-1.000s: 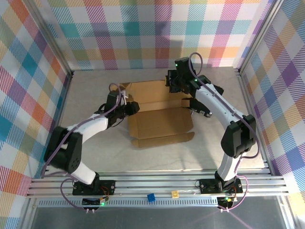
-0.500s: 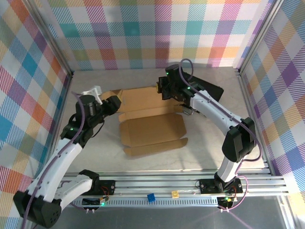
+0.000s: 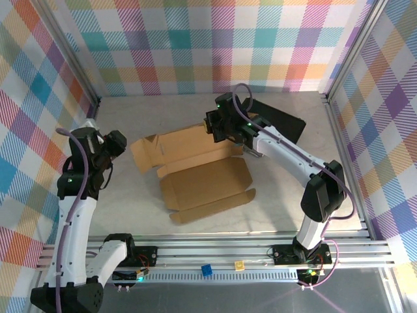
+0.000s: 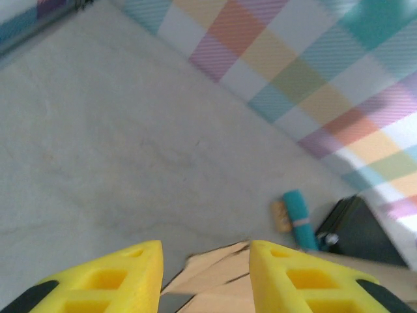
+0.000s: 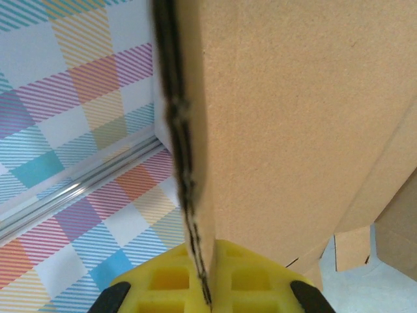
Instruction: Fold the paper box
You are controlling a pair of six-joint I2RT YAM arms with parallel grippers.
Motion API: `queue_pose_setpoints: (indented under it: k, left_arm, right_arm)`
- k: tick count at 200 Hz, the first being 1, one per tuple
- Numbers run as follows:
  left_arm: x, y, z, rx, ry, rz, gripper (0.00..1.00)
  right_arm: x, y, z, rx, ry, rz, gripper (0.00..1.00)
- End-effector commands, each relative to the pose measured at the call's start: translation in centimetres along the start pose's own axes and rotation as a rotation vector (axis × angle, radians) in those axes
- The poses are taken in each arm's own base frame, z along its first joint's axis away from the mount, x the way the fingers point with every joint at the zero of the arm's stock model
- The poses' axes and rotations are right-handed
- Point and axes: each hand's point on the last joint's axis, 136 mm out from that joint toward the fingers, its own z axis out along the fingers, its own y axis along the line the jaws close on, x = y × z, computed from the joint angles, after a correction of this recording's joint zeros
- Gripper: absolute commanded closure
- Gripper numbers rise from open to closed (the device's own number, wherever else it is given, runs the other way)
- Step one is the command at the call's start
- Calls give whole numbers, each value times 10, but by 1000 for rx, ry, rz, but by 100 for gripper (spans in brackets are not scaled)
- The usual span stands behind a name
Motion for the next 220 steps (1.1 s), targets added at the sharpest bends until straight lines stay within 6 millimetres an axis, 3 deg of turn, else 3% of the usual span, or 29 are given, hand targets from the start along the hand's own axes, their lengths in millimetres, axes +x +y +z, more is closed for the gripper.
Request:
queue_pose_setpoints:
  k: [1, 38, 77, 150, 184, 205, 220]
  left_arm:
    - [31, 4, 5, 43, 79, 101, 54]
    - [60, -2, 19, 141, 115, 238, 45]
    - [82, -12, 29, 223, 158, 328, 44]
    - [109, -26, 62, 248, 242, 402, 46]
    - [119, -29, 70, 204, 253, 447, 54]
    - [116, -20, 72, 89, 230, 455, 74]
    - [110, -10, 71, 4, 197, 441, 82]
  right_arm:
    - [-7, 0, -3, 15, 21, -57, 100]
    - [-17, -10, -5, 53, 31, -48, 100]
    - [-26, -7, -5, 55, 40, -38, 100]
    - [-22, -12, 2, 60, 71, -5, 100]
    - [-21, -9, 3, 48, 75, 10, 100]
    - [-15, -10, 5, 41, 85, 16, 100]
    - [-6, -10, 8, 27, 97, 25, 100]
